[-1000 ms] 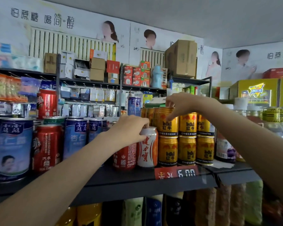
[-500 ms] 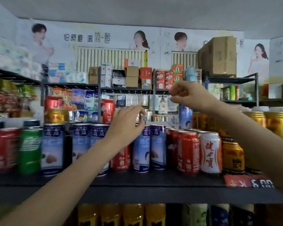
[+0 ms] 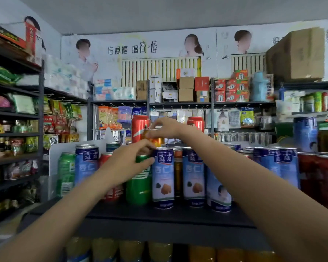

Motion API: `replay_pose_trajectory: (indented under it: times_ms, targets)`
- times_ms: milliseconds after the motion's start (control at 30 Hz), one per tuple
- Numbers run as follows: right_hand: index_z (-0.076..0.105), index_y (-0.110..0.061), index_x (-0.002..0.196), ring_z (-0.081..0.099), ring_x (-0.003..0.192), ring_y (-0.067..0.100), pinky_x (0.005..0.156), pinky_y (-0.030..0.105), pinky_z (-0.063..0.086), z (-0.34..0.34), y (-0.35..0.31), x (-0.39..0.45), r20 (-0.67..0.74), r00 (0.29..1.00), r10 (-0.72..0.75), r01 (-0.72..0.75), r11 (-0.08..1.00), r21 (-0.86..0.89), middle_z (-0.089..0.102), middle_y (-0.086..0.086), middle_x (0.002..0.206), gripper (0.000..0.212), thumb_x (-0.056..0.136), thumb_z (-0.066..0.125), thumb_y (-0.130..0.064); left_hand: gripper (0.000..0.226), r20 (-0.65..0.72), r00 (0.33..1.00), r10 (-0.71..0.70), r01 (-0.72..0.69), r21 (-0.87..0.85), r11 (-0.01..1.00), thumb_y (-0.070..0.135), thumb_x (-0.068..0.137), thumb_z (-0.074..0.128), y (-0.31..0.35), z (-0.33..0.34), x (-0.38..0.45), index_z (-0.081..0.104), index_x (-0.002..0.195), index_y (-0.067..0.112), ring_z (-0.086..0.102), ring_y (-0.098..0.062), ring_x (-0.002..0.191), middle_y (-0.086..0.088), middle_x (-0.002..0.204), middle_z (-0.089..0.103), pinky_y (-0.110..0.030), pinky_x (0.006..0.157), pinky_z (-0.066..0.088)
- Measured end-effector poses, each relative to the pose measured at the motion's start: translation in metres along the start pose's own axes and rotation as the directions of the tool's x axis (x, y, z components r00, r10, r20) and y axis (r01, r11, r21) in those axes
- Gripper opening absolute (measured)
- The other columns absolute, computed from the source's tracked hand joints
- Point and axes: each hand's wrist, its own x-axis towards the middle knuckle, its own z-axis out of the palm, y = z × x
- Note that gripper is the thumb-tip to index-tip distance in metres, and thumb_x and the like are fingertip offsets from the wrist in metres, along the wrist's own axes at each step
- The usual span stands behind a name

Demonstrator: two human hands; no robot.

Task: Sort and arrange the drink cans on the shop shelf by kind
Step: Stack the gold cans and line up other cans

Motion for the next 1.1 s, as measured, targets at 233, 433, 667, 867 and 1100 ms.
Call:
replay_pose_trajectory:
  times_ms: [233,433,667,867,1100]
  targets:
    - [0.043,-0.015,0.091,0.055,0.069,0.015,0.055,0.022,0.047,0.014,-0.001,0.009,-0.061,0.992,0.114,-0.1,0.974,0.204,0.053,0.003,0.086,0.032,0.077,0.072,-0.014,0.03,-0.028,0.997,0.078,-0.077,0.028,0.997,0.04,0.081,0.064,-0.003,0.005,0.004,0.051,0.105,0.026,0.057,-0.004,0.097,0.014,0.103,0.059,-0.028,0.089,0.047]
    - [0.043,-0.014,0.099,0.053,0.096,0.02,0.067,0.022,0.048,-0.046,-0.023,-0.039,-0.38,0.923,0.063,0.025,0.974,0.224,0.051,0.002,0.105,0.045,0.073,0.076,-0.028,0.034,-0.043,0.997,0.061,-0.06,0.021,0.998,0.056,0.08,0.052,0.001,-0.001,0.022,0.055,0.083,0.023,0.054,-0.014,0.101,0.011,0.103,0.058,-0.044,0.095,0.043]
    - [0.048,-0.014,0.111,0.062,0.088,0.018,0.076,0.029,0.054,-0.097,-0.006,-0.11,-0.404,0.903,0.147,-0.05,0.969,0.241,0.058,0.004,0.104,0.055,0.068,0.078,-0.029,0.037,0.22,0.974,0.051,-0.083,0.141,0.987,0.045,0.088,0.053,0.039,0.002,0.071,0.06,0.105,0.013,0.055,-0.016,0.096,0.0,0.103,0.058,-0.032,0.088,0.047]
    - [0.049,-0.013,0.109,0.062,0.089,0.018,0.069,0.026,0.05,-0.111,0.015,-0.139,-0.412,0.886,0.213,-0.092,0.951,0.294,0.061,0.005,0.105,0.064,0.055,0.078,-0.032,0.023,0.545,0.825,-0.146,-0.058,0.34,0.939,0.022,0.095,0.046,0.064,0.009,0.111,0.057,0.083,0.006,0.05,-0.01,0.071,-0.001,0.08,0.052,-0.021,0.071,0.043]
    - [0.049,-0.015,0.094,0.062,0.092,0.021,0.071,0.027,0.048,-0.118,0.027,-0.138,-0.408,0.889,0.209,-0.079,0.946,0.313,0.063,0.008,0.103,0.046,0.059,0.077,-0.026,0.037,0.68,0.691,-0.243,-0.065,0.394,0.917,0.018,0.09,0.054,0.067,0.012,0.118,0.049,0.126,0.008,0.054,-0.022,0.107,-0.007,0.123,0.055,-0.033,0.092,0.044]
